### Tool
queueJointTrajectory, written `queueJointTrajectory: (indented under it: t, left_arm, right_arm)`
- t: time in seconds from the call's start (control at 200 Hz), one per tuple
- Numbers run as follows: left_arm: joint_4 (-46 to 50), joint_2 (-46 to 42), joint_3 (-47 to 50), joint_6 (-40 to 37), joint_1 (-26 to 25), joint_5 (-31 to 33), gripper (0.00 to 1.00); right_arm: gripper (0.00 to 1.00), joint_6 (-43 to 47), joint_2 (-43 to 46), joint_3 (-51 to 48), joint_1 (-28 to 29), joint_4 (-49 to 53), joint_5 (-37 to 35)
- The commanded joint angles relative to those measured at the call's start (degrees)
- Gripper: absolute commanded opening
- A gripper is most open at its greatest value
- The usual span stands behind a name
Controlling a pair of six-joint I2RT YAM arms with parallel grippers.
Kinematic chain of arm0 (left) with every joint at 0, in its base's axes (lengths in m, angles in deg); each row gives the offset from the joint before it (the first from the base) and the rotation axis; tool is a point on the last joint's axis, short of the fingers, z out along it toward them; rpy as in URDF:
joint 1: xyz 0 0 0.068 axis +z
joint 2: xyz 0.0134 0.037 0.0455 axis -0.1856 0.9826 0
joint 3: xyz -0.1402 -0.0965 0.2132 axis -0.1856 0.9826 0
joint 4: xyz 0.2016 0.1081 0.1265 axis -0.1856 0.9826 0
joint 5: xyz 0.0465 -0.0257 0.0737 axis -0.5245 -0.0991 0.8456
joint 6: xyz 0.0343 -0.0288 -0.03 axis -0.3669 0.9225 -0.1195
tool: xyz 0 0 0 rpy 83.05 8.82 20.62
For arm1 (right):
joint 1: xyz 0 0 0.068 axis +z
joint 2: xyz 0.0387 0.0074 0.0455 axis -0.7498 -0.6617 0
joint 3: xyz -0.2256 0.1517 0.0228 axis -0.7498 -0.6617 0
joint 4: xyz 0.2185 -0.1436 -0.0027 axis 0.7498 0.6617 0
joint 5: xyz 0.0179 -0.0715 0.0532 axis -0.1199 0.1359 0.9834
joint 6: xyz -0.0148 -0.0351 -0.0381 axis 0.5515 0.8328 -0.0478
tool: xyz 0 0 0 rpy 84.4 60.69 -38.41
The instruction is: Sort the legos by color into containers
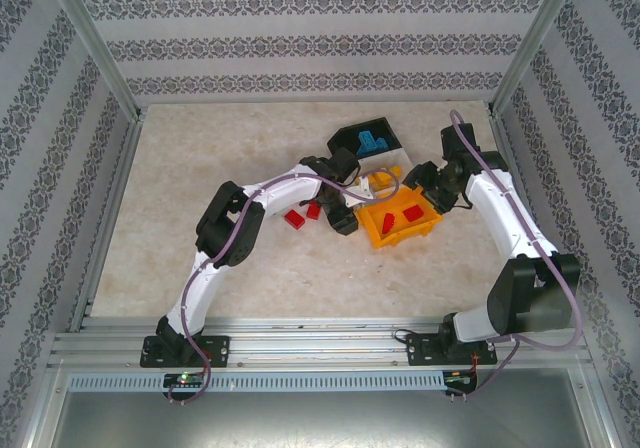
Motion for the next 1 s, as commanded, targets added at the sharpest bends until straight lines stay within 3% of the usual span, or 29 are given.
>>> queueJointTrajectory:
  t: [0.0, 0.375, 0.535, 0.794, 0.994]
  left_arm:
    - [7.61, -2.14, -0.18, 2.47, 0.23, 0.38, 0.47]
    - [6.32, -8.48, -2.09, 13.93, 6.84, -7.49, 0.47]
    - [-2.31, -8.57, -4.38, 27.66, 9.05, -12.30, 0.47]
    - [-26.60, -4.20, -5.98, 53.52, 9.06, -16.23, 0.48]
    - [-21.52, 5.22, -20.05, 53.40, 7.67, -16.44, 0.51]
  right_arm:
    - [0.64, -1.05, 1.64, -1.08, 0.52, -1.00, 0.98]
    - [0.64, -3.05, 3.37, -5.20, 2.29, -3.50, 1.44]
    - [0.64, -2.60, 3.42, -5.60, 2.29, -3.16, 1.59]
    - [0.65, -1.74, 3.44, -5.29, 2.20, -2.41, 1.67]
    - [0.65, -1.37, 3.39, -5.07, 2.12, -2.01, 1.98]
